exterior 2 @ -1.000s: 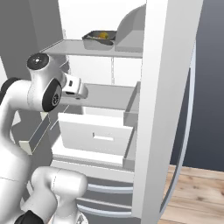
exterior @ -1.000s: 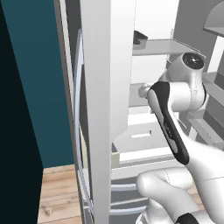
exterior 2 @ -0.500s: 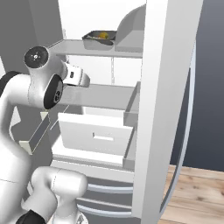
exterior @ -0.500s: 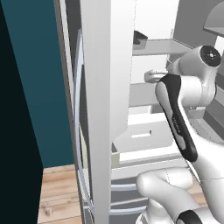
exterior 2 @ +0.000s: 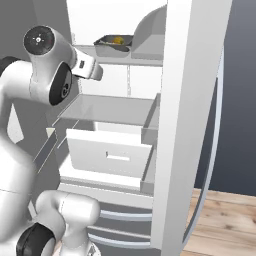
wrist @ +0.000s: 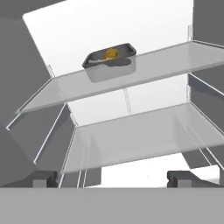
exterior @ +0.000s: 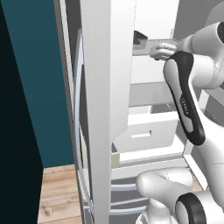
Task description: Place the tupperware containing the fish and squash meal in the microwave. Close the microwave door and press the start button to reheat the meal.
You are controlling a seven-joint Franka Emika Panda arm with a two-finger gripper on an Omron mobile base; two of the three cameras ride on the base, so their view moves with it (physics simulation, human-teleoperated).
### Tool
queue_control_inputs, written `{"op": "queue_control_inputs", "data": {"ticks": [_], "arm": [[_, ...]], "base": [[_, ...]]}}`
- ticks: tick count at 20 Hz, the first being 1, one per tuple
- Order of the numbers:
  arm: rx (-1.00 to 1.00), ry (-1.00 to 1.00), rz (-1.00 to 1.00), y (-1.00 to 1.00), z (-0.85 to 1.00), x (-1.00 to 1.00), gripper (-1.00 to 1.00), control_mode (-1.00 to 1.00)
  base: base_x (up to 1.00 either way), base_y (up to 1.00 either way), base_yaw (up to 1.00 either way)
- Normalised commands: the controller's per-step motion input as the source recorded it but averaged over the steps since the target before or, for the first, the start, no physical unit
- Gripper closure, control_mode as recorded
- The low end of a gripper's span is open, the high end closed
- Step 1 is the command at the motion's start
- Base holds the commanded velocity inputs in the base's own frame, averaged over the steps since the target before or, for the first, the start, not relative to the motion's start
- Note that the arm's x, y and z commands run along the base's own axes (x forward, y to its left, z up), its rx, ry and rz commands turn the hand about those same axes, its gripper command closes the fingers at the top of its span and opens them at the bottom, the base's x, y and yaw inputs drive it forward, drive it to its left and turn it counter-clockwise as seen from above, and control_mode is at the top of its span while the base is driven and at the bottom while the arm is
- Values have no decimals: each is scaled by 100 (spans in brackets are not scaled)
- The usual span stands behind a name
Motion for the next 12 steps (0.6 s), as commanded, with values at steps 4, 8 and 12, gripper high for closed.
{"op": "queue_control_inputs", "data": {"ticks": [4,8,12], "arm": [[4,-2,-3,0,7,8,-100,-100],[3,-7,-3,-2,0,22,-100,-100],[0,-11,-4,-4,0,23,-100,-100]], "base": [[0,0,0],[0,0,0],[0,0,0]]}}
